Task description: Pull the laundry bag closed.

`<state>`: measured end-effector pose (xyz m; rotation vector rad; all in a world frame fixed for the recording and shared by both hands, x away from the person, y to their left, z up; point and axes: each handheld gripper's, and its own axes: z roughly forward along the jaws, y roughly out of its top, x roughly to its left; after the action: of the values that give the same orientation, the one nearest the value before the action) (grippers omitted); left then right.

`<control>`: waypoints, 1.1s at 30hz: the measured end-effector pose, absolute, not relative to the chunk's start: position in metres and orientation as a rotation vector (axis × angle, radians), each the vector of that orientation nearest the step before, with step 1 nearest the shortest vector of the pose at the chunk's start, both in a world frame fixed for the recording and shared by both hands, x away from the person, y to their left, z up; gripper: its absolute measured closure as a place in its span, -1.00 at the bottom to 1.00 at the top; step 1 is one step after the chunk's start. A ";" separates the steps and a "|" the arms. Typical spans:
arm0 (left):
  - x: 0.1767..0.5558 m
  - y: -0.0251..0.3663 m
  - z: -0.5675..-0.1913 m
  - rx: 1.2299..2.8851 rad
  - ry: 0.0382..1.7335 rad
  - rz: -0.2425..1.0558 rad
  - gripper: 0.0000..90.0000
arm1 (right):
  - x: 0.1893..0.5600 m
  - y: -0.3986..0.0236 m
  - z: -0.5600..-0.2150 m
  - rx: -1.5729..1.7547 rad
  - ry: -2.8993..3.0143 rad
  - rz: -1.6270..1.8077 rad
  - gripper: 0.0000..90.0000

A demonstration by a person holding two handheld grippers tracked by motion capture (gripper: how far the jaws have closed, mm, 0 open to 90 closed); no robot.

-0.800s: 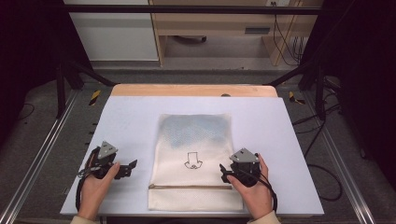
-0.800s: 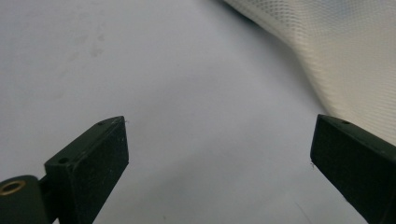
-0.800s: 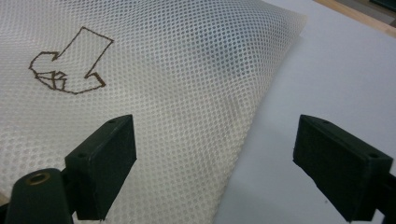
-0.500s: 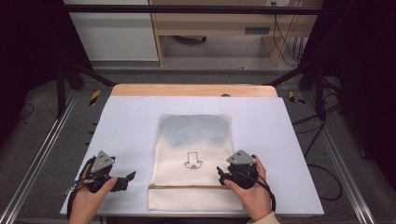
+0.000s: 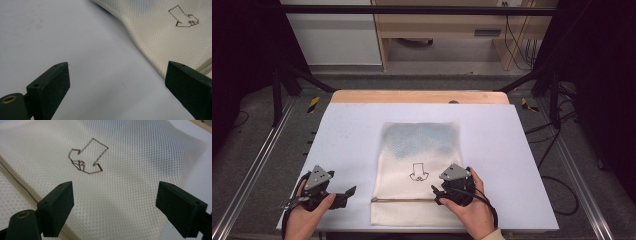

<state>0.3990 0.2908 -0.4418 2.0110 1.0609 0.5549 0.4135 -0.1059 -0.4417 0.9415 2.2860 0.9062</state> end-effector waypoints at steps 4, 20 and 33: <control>0.401 0.295 -0.446 2.022 1.072 0.554 -0.87 | 0.412 -0.095 -0.436 0.897 2.318 0.923 -0.75; 0.391 0.302 -0.440 2.014 1.071 0.572 -0.86 | 0.415 -0.047 -0.399 0.721 2.427 0.961 -0.34; 0.391 0.306 -0.442 2.011 1.056 0.634 -0.84 | 0.439 0.007 -0.390 0.646 2.551 0.958 -0.02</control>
<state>0.3914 0.3063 -0.4420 2.0112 1.0558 0.6338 0.4394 0.0070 -0.3897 0.6457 2.5514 0.9578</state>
